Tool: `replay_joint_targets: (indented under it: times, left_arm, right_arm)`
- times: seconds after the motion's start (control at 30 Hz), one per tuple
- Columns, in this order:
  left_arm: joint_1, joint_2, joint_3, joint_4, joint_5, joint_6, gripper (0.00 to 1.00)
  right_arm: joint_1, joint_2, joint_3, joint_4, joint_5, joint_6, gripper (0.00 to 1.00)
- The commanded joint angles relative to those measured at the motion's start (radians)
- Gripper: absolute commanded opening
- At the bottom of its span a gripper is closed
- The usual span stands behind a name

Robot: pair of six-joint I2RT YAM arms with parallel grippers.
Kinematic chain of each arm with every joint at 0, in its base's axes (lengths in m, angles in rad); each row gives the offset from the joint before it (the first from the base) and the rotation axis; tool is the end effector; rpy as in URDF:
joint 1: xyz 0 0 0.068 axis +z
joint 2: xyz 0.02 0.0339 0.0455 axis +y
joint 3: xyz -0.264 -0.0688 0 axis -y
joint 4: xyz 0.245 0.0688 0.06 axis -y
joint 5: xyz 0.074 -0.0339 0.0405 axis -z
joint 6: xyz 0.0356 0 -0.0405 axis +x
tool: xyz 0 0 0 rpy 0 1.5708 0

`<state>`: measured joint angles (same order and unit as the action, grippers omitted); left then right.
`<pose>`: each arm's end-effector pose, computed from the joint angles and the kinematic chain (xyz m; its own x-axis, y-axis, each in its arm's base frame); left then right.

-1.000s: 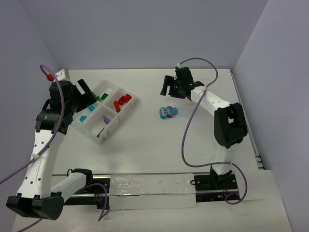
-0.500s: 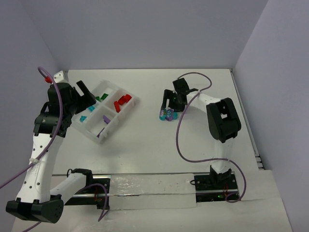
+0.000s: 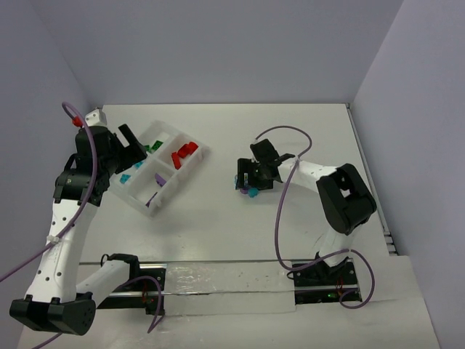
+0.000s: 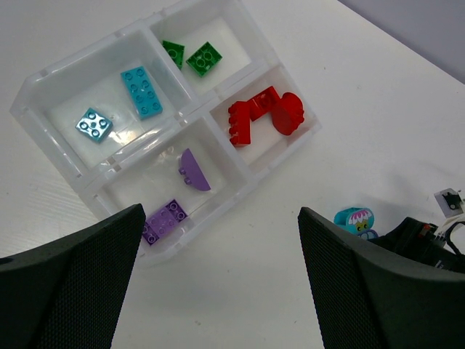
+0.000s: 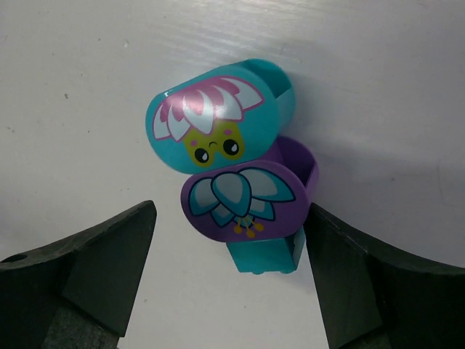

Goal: Sort the legos into containers by color

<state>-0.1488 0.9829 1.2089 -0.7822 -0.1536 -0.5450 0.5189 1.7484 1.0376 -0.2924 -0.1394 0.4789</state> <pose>0.1903 -0.0230 0.3889 -0.4558 -0.4497 -0.7681 -0.2553 0.8928 -0.3712 0.3016 0.1780 0.1668 -0.9060 0.0081 -0.4231 -0.1560 0.9230 0.3517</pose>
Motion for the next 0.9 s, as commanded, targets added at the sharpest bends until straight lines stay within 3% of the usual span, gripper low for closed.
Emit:
replay_joint_targets:
  times: [0.0,0.33,0.6,0.77,0.87]
  left_arm:
    - [0.000,-0.003,-0.003,0.031,0.012,-0.006,0.94]
    - [0.000,0.000,-0.013,0.038,0.016,-0.008,0.94]
    - [0.000,0.002,-0.025,0.038,0.022,-0.010,0.94]
    - [0.000,0.006,-0.018,0.037,0.024,-0.010,0.94]
    - [0.000,0.008,-0.019,0.039,0.031,-0.013,0.94]
  right_arm:
    - [0.038,-0.064,-0.007,0.002,0.073,0.000,0.89]
    - [0.142,-0.044,0.024,-0.080,0.307,-0.044,0.76]
    - [0.161,-0.039,0.016,-0.073,0.342,-0.042,0.62]
    - [0.162,-0.024,0.031,-0.073,0.373,-0.035,0.61]
    - [0.163,-0.013,0.037,-0.070,0.395,-0.027,0.48]
